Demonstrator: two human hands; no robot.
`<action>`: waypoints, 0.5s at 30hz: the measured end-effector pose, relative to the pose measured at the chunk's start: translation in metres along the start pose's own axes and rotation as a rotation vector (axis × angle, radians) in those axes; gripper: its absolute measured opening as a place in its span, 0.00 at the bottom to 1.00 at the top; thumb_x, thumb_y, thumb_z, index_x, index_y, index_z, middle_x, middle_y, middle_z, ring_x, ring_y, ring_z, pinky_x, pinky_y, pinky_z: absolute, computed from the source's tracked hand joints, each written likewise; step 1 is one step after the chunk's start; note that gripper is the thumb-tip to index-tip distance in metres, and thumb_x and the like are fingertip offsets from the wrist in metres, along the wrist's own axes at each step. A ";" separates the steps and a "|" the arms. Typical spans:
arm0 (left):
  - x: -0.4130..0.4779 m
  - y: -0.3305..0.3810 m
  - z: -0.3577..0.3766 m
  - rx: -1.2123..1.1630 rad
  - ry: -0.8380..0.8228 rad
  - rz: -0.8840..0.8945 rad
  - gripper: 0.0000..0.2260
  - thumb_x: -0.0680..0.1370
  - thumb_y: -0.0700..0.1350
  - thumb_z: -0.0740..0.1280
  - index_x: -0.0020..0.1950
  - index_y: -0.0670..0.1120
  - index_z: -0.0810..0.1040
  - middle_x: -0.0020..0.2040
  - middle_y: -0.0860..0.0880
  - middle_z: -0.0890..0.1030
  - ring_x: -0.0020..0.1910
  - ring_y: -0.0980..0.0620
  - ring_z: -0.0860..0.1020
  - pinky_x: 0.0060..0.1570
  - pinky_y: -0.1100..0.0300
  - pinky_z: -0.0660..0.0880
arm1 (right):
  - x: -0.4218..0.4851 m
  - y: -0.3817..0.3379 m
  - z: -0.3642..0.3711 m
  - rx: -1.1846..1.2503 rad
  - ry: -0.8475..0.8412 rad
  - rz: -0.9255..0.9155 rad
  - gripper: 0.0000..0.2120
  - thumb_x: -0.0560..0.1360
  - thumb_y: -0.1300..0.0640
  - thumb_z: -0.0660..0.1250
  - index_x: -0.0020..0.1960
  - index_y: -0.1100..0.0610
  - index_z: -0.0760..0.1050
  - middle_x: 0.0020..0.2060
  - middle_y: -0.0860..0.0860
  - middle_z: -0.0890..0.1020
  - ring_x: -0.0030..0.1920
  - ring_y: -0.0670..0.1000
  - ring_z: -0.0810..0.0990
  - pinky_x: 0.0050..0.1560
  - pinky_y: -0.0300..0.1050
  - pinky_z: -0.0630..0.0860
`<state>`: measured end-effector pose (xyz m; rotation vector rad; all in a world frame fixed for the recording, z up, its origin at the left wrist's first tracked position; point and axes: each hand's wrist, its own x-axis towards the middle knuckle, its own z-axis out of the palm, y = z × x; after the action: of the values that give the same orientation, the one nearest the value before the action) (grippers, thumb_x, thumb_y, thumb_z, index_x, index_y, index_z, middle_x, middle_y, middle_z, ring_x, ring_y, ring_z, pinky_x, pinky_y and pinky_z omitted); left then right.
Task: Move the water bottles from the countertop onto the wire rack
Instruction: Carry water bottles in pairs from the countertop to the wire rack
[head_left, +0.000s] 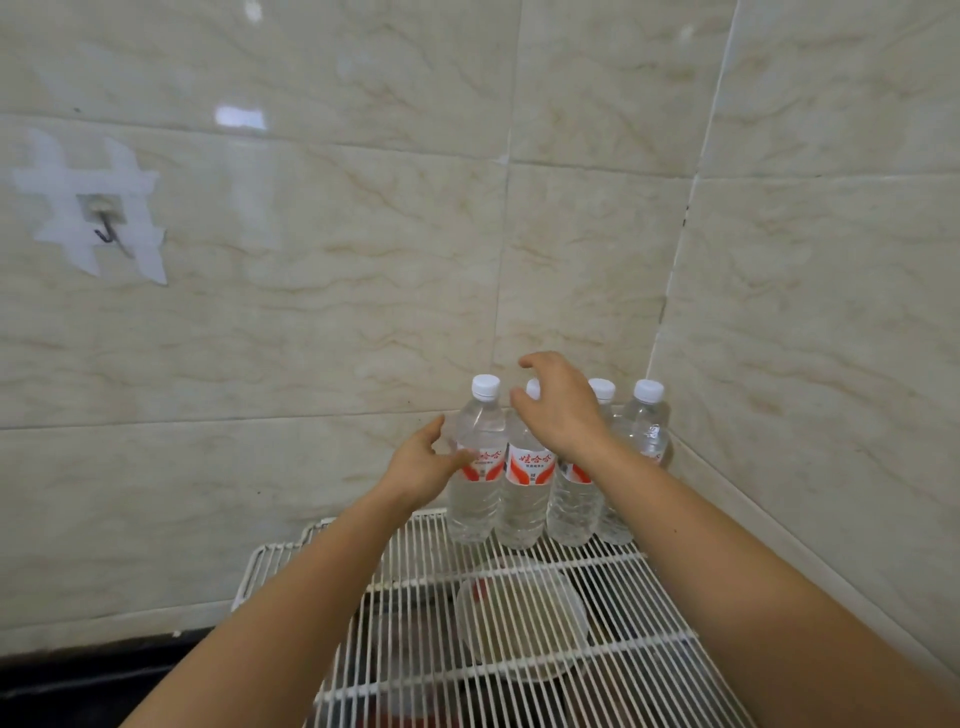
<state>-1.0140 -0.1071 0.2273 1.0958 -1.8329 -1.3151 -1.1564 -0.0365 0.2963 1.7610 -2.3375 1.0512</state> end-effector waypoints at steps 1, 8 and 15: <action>-0.003 0.002 -0.007 0.042 0.055 0.017 0.31 0.78 0.46 0.68 0.78 0.47 0.58 0.76 0.47 0.64 0.73 0.45 0.65 0.68 0.52 0.65 | -0.002 -0.007 0.001 0.000 0.033 -0.038 0.19 0.79 0.57 0.62 0.69 0.59 0.69 0.68 0.53 0.72 0.68 0.53 0.69 0.66 0.47 0.66; -0.067 -0.010 -0.096 0.554 0.335 0.218 0.22 0.80 0.47 0.62 0.74 0.46 0.65 0.73 0.47 0.69 0.71 0.48 0.67 0.69 0.57 0.63 | -0.034 -0.089 0.047 0.063 0.076 -0.218 0.13 0.76 0.59 0.63 0.60 0.60 0.74 0.58 0.55 0.78 0.62 0.55 0.72 0.59 0.46 0.67; -0.185 -0.076 -0.231 0.773 0.461 0.076 0.21 0.81 0.48 0.57 0.74 0.47 0.63 0.73 0.48 0.67 0.70 0.46 0.67 0.65 0.51 0.69 | -0.115 -0.228 0.150 0.092 -0.254 -0.278 0.19 0.80 0.52 0.58 0.68 0.59 0.69 0.66 0.55 0.73 0.67 0.56 0.68 0.65 0.49 0.67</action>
<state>-0.7130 -0.0554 0.2229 1.5290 -2.0108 -0.2259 -0.8652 -0.0486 0.2453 2.2940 -2.1090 0.9536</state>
